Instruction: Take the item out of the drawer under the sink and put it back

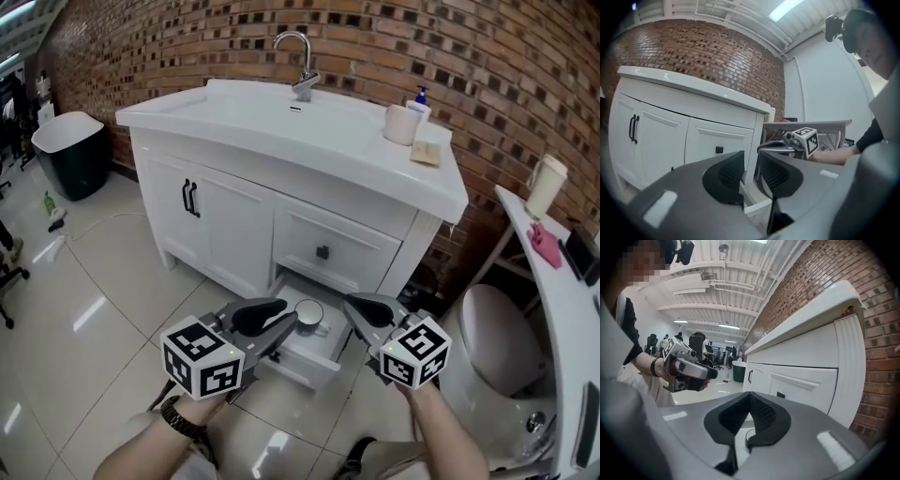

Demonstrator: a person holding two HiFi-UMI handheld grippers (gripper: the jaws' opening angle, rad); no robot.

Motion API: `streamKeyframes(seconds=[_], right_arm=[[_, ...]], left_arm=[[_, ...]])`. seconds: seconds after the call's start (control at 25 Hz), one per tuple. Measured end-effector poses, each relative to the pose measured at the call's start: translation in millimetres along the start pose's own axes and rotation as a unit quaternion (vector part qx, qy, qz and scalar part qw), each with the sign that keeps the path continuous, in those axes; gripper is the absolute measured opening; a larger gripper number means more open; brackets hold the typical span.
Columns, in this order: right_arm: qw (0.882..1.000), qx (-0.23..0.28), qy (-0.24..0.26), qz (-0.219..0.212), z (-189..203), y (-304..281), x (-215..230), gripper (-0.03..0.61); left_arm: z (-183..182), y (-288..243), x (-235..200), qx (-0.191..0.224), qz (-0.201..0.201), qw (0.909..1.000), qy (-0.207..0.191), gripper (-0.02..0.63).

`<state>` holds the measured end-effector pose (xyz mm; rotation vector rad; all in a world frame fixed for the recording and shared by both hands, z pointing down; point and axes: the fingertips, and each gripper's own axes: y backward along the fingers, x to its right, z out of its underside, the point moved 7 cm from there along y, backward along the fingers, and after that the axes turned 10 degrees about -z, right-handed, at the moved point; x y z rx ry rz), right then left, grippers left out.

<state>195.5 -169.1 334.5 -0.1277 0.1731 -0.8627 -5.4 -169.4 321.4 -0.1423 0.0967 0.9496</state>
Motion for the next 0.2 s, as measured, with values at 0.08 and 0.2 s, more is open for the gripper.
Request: streamKeyframes(seconds=[0.08,0.2], right_arm=[[1.000,-0.002,0.011,0.003,1,-1,-2,0.002],[1.000,-0.004,0.018,0.003,2,-3,-4,0.002]], left_arm=[[-2,4,7,0.017,-0.001,0.9996,0.021,0.109],[-5,8,18,0.034,0.008,0.9987,0.036,0.096]])
